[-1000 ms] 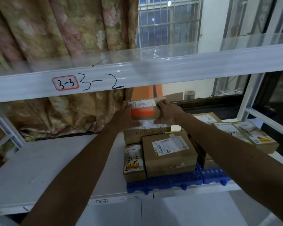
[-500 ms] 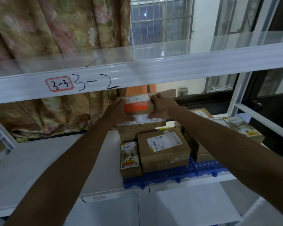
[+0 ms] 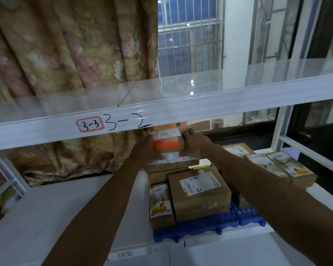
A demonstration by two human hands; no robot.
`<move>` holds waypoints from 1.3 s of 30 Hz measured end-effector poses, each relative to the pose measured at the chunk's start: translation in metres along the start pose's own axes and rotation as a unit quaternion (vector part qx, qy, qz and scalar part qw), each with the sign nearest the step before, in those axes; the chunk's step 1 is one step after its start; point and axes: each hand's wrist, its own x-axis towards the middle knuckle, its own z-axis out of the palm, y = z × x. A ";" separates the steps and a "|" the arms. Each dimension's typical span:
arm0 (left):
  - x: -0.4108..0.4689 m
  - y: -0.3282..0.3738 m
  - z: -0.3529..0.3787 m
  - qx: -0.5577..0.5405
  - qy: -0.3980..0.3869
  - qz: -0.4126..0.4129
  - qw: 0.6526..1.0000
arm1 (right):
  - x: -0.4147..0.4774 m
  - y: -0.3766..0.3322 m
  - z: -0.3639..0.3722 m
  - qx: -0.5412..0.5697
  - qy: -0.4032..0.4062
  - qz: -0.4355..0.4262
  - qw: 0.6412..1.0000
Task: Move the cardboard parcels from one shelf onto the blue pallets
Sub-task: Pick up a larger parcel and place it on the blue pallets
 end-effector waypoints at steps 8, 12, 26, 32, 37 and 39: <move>-0.008 -0.009 0.017 0.012 0.000 0.011 1.000 | -0.001 -0.002 0.018 0.000 -0.008 0.000 1.000; -0.007 -0.007 0.018 0.016 0.009 0.002 1.000 | 0.003 0.001 0.016 0.004 0.002 -0.009 1.000; 0.008 -0.005 0.013 0.035 -0.007 -0.008 0.999 | 0.017 0.005 0.022 0.022 -0.003 0.002 1.000; 0.004 -0.001 0.015 0.033 0.002 -0.007 0.999 | 0.017 0.008 0.021 0.025 -0.002 0.000 1.000; 0.001 0.000 0.009 0.065 -0.010 -0.005 0.998 | 0.014 0.010 0.019 0.054 -0.012 0.003 0.998; -0.001 0.000 0.005 0.062 -0.006 -0.008 0.998 | 0.013 0.012 0.017 0.064 -0.008 0.005 0.998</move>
